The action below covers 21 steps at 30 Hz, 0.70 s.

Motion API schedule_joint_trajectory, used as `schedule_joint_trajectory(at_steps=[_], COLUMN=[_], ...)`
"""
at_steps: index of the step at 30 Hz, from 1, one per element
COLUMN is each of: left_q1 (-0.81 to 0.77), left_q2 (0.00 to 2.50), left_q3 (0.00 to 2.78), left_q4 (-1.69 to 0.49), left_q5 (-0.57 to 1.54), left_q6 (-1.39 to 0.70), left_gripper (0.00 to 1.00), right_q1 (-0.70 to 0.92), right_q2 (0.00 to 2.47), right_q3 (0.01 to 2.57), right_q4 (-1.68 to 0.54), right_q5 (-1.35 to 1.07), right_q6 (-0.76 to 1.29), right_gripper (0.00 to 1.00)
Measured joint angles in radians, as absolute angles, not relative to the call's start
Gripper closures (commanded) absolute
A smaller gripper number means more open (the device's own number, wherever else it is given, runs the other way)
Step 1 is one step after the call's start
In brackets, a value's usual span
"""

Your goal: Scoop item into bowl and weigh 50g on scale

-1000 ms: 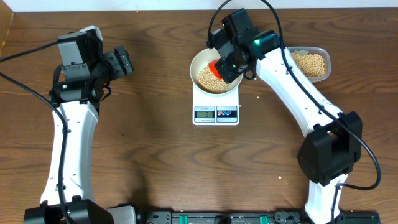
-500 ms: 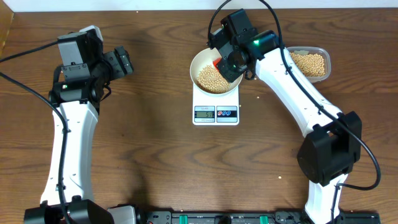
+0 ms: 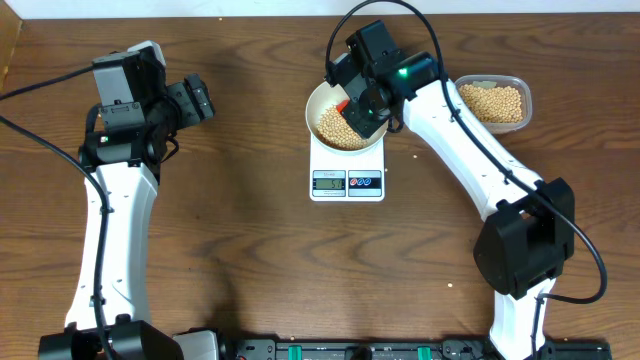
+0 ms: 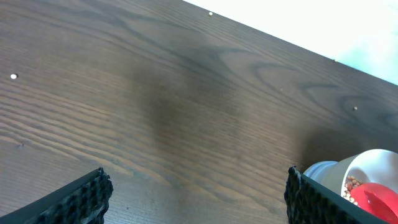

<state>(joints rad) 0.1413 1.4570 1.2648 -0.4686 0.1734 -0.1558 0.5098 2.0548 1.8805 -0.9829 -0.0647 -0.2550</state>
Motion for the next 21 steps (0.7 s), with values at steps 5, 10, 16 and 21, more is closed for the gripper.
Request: schedule_joint_trajectory(at_steps=[5,10,16,21], left_q1=[0.141,0.141,0.141,0.141], left_q2=[1.457,1.457,1.457,1.457], left_q3=[1.265,1.265,1.265,1.265], left_q4=[-0.469,-0.469,-0.469,-0.469], left_q5=[0.173,0.173,0.173,0.173], left_q6=[-0.156,-0.156,-0.156,-0.156], left_gripper=[0.09,0.09,0.09,0.09], right_q1=[0.510,0.505,0.500,0.500], right_q2=[2.055,2.055,2.055,2.055], right_q3=[1.880,1.880,1.880,1.880], right_q4=[-0.983,-0.983,-0.983,-0.983], right_q5=[-0.100,-0.154,-0.188,-0.217], right_q6=[-0.249,-0.227,-0.204,-0.188], right_gripper=[0.99,0.99,0.99,0.99])
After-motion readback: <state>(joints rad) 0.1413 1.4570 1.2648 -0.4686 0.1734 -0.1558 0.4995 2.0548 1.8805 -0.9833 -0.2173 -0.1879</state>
